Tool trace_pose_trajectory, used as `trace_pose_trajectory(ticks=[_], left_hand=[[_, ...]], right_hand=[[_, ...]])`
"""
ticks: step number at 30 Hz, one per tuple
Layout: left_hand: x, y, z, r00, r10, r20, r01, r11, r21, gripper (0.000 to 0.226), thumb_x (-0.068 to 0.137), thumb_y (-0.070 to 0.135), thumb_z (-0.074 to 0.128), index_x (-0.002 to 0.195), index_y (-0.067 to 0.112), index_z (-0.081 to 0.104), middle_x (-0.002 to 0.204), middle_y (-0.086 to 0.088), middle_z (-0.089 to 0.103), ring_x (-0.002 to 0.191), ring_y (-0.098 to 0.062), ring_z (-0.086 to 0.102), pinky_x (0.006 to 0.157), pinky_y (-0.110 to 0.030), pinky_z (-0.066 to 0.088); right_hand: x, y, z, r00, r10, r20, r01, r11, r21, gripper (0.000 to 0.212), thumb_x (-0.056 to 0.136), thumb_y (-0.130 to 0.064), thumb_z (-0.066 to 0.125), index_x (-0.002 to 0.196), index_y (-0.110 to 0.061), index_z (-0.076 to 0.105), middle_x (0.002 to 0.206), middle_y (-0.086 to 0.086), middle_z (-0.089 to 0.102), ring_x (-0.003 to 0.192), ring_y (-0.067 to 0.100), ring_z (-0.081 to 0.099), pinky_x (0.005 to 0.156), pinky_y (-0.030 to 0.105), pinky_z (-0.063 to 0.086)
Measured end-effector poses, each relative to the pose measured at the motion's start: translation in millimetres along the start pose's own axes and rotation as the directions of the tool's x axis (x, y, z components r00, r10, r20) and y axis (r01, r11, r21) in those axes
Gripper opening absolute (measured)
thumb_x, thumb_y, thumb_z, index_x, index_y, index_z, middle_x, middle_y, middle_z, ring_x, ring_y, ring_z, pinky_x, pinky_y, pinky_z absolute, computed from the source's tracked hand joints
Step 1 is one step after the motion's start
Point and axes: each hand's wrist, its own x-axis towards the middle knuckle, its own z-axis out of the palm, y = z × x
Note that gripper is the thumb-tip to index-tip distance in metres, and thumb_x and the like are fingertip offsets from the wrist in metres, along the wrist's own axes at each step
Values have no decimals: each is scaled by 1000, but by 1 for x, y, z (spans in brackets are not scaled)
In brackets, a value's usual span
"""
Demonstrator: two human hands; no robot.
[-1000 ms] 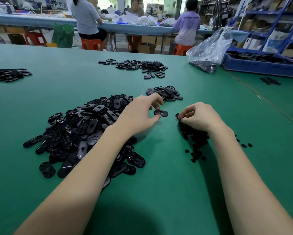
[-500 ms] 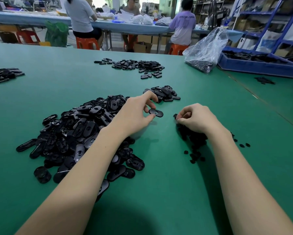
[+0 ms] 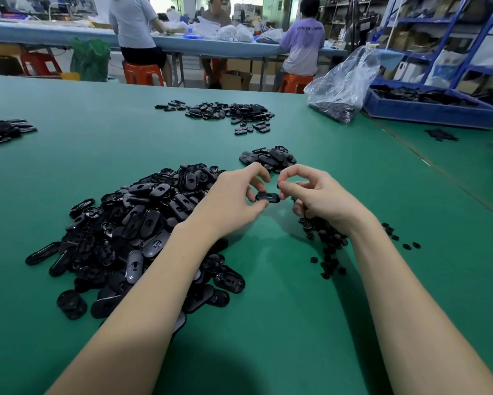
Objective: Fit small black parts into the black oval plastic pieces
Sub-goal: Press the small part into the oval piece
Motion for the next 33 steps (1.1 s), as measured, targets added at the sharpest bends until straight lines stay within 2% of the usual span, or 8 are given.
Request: trace_pose_trajectory(ticks=[5,10,14,18,21,22,25,33], left_hand=[[-1,0,6,999,-41,-5,40,992,-122,31,83,6,74,107,19,61,92,6,66,64,-3,61,66,-11,49],[-3,1,8,992,-121,-39,108,962,-249,29,85,-2,65,106,18,63,99,4,67,72,-26,68,74,-28,58],[-3,-2,4,980,-189,-62,157,924,-348,29,86,-1,66,107,20,61,101,6,68,63,-9,64,74,-21,57],[-2,-3,3,961,-273,-52,219,860,-461,33,88,-1,66,113,18,54,104,5,72,78,-21,72,70,-22,53],[-3,-1,2,951,-303,-54,231,819,-525,36,89,0,67,115,20,51,107,5,72,85,-20,74,73,-26,54],[-4,-1,2,950,-308,-56,230,810,-539,37,89,1,67,115,21,51,108,6,73,85,-19,74,75,-28,55],[-5,-1,3,950,-304,-68,221,812,-541,39,89,1,68,114,24,50,107,6,73,85,-16,74,79,-32,57],[-4,3,3,960,-270,-73,196,837,-511,37,89,-1,66,115,21,51,106,7,75,87,-18,72,84,-26,55]], right_hand=[[1,0,2,1000,-1,30,1,1000,-14,12,94,-22,73,84,-28,72,79,-7,69,51,12,54,47,15,38],[8,0,8,1000,19,-9,-19,999,47,12,90,-11,75,93,-22,70,82,-2,74,53,15,49,61,31,36],[11,-3,12,1000,16,8,-16,998,64,14,89,-14,76,87,-28,75,80,-5,73,51,11,49,49,22,34],[12,-3,15,999,38,-17,-37,995,89,24,92,-14,72,81,-35,79,77,-9,71,50,8,45,46,16,32],[14,-2,18,994,89,-58,-82,990,112,16,91,-19,75,86,-33,79,75,-11,71,49,6,45,44,16,31],[14,-2,19,990,119,-73,-109,987,121,10,89,-21,78,91,-31,77,74,-10,71,49,6,46,44,17,30],[14,-1,22,971,195,-135,-177,975,137,25,82,-26,85,100,-28,68,74,0,66,52,8,48,43,20,30],[13,-2,23,956,235,-174,-205,963,174,28,77,-26,89,93,-28,66,63,-3,54,49,9,45,40,19,29]])
